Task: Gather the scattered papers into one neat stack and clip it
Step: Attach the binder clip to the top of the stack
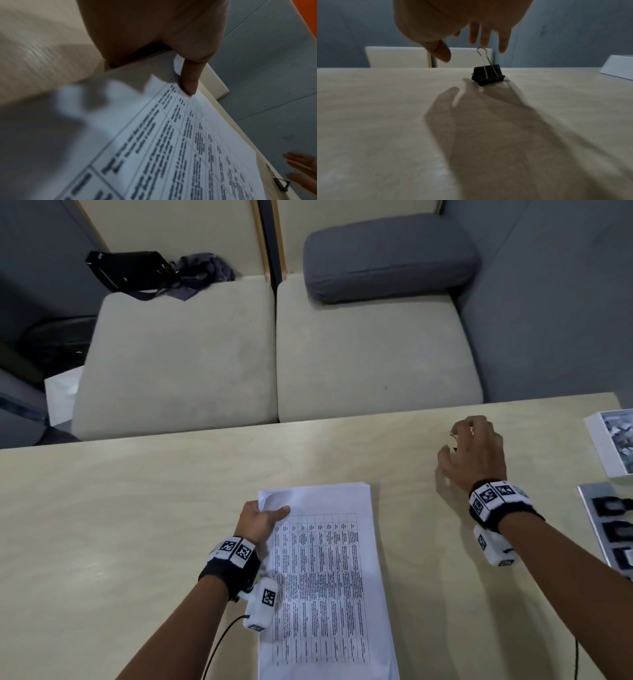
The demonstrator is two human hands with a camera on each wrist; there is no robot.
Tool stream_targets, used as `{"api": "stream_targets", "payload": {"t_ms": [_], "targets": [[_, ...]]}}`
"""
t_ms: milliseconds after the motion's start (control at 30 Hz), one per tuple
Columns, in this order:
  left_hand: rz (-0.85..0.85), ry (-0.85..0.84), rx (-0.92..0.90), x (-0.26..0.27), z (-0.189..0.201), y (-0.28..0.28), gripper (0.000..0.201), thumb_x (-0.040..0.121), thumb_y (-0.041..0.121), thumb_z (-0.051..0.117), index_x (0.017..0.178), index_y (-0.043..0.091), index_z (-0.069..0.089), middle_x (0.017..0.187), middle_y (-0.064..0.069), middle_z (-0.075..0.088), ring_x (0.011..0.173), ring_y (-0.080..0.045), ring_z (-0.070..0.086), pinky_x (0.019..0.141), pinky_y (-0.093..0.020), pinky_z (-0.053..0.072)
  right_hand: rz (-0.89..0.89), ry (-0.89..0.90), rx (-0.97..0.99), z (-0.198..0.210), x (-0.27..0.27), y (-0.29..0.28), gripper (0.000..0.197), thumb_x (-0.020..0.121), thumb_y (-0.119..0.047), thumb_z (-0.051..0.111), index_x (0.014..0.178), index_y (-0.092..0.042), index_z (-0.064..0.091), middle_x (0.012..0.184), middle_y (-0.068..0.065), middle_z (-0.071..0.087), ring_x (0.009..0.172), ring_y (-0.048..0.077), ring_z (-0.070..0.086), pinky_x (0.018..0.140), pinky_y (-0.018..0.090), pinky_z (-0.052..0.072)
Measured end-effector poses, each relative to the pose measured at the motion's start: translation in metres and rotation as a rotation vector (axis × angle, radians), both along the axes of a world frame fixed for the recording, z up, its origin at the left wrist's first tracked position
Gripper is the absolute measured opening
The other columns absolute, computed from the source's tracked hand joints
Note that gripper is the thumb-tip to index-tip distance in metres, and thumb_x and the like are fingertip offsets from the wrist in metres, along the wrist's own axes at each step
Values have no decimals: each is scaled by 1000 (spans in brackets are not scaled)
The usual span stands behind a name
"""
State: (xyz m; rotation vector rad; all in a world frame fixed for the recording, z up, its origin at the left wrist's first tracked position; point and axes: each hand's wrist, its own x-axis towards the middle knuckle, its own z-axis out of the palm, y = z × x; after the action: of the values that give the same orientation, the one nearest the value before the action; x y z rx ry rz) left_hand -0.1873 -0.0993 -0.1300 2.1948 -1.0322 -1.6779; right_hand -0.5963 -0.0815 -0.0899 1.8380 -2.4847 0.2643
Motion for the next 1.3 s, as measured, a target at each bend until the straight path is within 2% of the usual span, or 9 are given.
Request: {"api": "stream_targets", "payload": {"t_ms": [133,300,433,600,833,900,1000,1133,1300], "targets": [[2,10,-28,-1,1,0,68,74,34,79,123,-5,51,111,-22,62,107,-46,60,87,-45,50,44,-274,140,-14,-16,1,49,84,-5,54,132,-7,47,145,13,39,130,33,43,110,44,37],[55,76,-44,-3,3,0,54,76,23,79,115,-7,57,107,-18,65,99,-37,62,83,-41,48,-15,-252,440,-8,-11,11,50,93,-1,43,143,-10,41,154,10,31,125,37,50,99,44,45],[48,115,-65,-3,8,0,37,77,18,78,99,-5,60,80,-6,62,72,-24,59,66,-30,48,-6,-192,401,6,1,16,28,93,-10,54,120,-9,63,125,17,62,104,36,61,87,37,49],[71,159,-64,-2,9,1,34,76,17,79,94,-6,62,79,-9,62,67,-25,60,65,-32,50,-23,-330,189,40,37,5,10,86,-12,67,87,-10,77,95,16,73,91,34,66,84,36,50],[216,309,-15,6,-27,-1,73,52,20,87,113,-3,56,112,-24,65,97,-37,68,89,-49,55,244,-748,216,38,127,-30,6,84,-6,69,79,-9,68,147,6,44,137,17,39,113,31,29],[193,315,-4,3,-9,-1,69,52,22,88,107,-5,58,101,-20,68,87,-31,70,84,-44,57,340,-816,434,38,155,-35,7,87,-12,66,82,-16,66,154,2,35,141,14,34,117,36,27],[134,275,-32,0,5,1,35,67,13,80,88,-5,59,56,1,48,50,-16,47,57,-29,43,399,-805,604,35,187,-44,7,91,-17,63,86,-21,64,132,6,60,123,23,56,109,42,40],[37,252,-66,-1,17,4,26,79,14,71,95,-5,63,56,2,40,36,-8,37,38,-17,34,361,-766,578,32,199,-59,10,90,-17,66,80,-15,64,110,9,69,104,23,64,95,37,50],[-10,296,-124,0,22,5,11,82,9,68,90,3,65,52,2,37,36,-10,31,42,-17,28,483,-737,599,36,195,-71,13,89,-14,66,77,-17,63,157,6,29,139,18,37,114,35,30]]}}
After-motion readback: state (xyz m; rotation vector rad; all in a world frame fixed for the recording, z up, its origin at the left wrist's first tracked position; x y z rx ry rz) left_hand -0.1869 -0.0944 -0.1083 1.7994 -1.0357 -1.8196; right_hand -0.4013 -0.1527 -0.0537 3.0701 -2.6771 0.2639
